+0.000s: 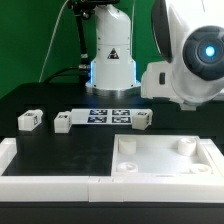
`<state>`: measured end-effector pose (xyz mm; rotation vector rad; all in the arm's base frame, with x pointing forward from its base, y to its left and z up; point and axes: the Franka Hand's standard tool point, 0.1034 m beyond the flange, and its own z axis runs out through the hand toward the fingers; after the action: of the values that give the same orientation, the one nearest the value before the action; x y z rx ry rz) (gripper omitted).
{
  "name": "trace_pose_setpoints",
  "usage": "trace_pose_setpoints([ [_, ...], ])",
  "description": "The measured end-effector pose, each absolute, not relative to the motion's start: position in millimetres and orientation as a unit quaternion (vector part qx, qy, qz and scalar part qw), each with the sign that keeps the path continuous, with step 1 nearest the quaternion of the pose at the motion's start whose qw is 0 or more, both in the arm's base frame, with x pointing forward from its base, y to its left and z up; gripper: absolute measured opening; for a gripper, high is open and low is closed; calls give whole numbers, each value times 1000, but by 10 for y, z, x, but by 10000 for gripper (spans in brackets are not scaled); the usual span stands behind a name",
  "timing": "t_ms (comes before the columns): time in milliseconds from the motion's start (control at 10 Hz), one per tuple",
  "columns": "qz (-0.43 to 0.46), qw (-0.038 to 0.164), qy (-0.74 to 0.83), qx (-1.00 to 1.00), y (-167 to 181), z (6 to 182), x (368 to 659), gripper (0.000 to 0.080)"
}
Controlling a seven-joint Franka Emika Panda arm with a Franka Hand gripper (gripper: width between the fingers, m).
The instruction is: Assemble one leg
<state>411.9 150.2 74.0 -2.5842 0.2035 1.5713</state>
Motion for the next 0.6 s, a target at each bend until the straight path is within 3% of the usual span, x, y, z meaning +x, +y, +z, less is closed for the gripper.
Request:
trace_pose_setpoints([
  [200,481,58,71,-872,1544,659,4202,290],
  [600,276,59,86,-955,1585,678,4338,290],
])
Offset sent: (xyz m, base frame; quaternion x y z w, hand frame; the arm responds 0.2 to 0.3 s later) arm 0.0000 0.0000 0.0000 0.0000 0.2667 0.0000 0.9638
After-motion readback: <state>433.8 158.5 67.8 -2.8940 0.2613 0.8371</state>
